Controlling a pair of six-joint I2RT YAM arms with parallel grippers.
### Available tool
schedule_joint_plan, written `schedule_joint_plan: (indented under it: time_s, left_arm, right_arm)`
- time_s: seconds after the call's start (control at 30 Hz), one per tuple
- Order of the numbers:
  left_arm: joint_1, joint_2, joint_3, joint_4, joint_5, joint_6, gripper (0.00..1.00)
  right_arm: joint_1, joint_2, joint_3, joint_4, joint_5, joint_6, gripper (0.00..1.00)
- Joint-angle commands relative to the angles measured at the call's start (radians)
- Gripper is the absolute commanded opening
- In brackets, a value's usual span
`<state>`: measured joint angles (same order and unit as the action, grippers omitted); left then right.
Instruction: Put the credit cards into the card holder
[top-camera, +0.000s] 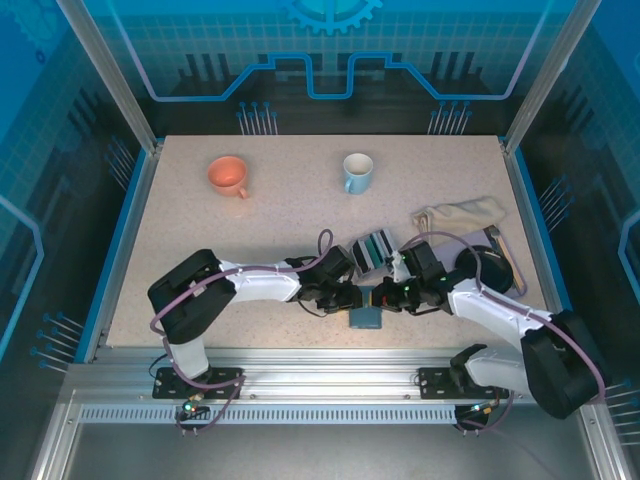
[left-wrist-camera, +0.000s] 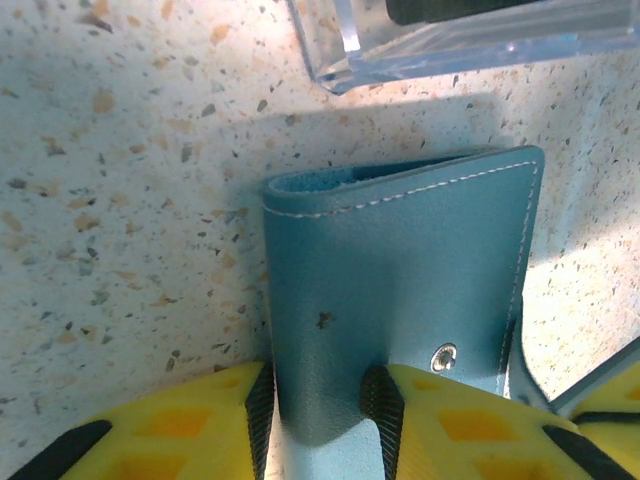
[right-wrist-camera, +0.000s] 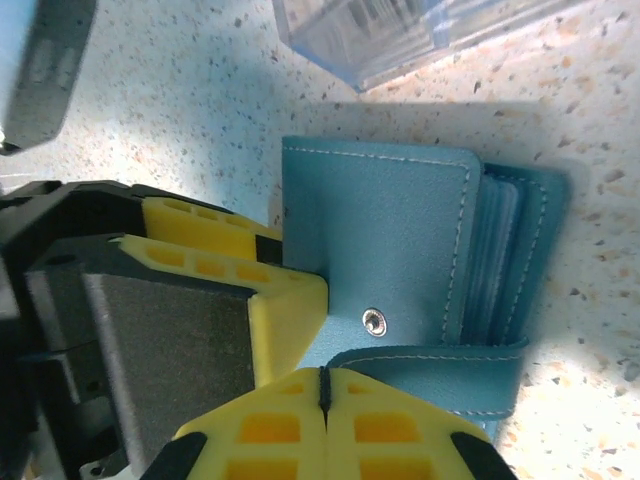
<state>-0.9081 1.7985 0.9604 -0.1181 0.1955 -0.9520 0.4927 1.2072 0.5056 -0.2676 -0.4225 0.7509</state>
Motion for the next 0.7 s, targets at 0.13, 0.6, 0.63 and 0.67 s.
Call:
schedule_joint_plan:
  time_s: [0.13, 0.6, 0.63, 0.67]
  left_arm:
    - [-0.011, 0.021, -0.013, 0.015, 0.013, -0.023, 0.35]
    - [-0.012, 0.012, -0.031, 0.034, 0.011, -0.033, 0.27]
    - [-0.012, 0.01, -0.032, 0.035, 0.011, -0.034, 0.26]
    - [-0.012, 0.009, -0.033, 0.036, 0.01, -0.034, 0.26]
  right_arm:
    - [0.043, 0.054, 0.019, 0.061, 0.042, 0.041, 0.0]
    - [0.046, 0.096, 0.006, 0.103, 0.056, 0.064, 0.0]
    - [0.047, 0.102, 0.005, 0.105, 0.057, 0.065, 0.0]
    - [0.047, 0.105, 0.003, 0.109, 0.056, 0.067, 0.0]
